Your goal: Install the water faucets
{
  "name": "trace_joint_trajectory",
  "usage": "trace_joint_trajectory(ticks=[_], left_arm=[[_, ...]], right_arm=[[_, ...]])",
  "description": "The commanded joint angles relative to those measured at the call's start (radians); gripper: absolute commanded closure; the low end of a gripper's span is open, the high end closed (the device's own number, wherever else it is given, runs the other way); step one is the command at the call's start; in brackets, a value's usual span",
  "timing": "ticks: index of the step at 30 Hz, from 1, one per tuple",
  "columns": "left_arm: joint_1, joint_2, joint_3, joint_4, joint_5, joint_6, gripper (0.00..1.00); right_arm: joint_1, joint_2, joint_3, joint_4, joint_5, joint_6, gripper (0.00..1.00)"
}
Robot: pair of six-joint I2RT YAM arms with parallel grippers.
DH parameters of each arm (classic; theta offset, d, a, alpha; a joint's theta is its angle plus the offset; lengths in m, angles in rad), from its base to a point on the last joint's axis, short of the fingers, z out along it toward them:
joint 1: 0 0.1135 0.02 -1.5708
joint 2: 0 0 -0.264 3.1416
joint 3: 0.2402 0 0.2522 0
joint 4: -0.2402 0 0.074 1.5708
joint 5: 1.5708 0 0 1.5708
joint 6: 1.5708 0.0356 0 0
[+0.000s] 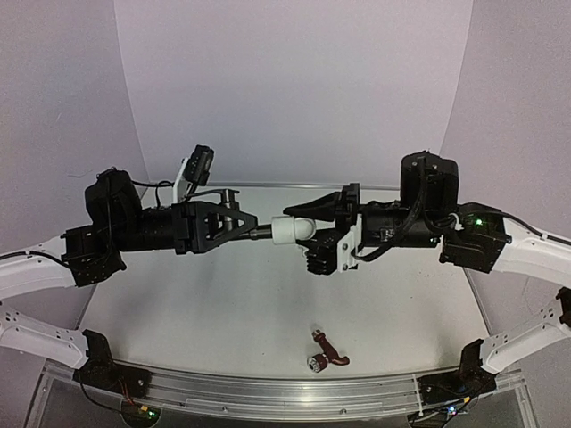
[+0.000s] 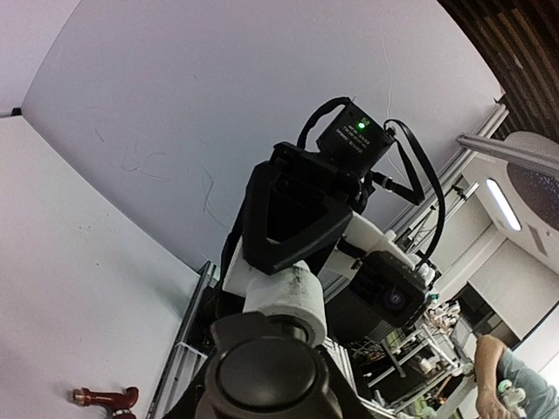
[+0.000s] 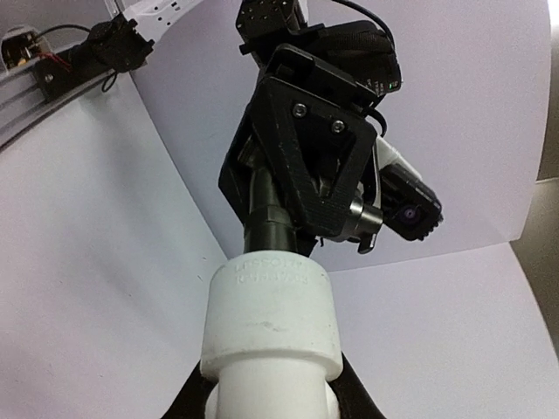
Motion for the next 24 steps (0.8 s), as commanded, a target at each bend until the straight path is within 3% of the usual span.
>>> trace_joint_trajectory(ticks=[1,13,18,21,24], left_arm=[[-0.011,-0.03,0.073,0.019,0.006,0.205,1.0],[-0.029,-0.034,0.133,-0.155,0.015,0.597,1.0],[-0.035,-0.051,0.136,-0.178,0.022,0.707,1.0],[-0.037,-0.064,0.14,-0.2,0.003,0.748,1.0],[-0.038,-0.07,0.142,-0.213,-0.004,0.756,1.0]], right_arm=[[0.012,0.024,0.092,0.067,-0.027,0.385,0.95],[0.009,0.082,0.223,-0.008,-0.154,1.285,1.0],[-0.045,0.129,0.262,-0.012,-0.293,1.629,1.0],[-0.093,0.164,0.275,-0.01,-0.401,1.774,1.0],[-0.106,0.169,0.271,-0.011,-0.44,1.768,1.0]])
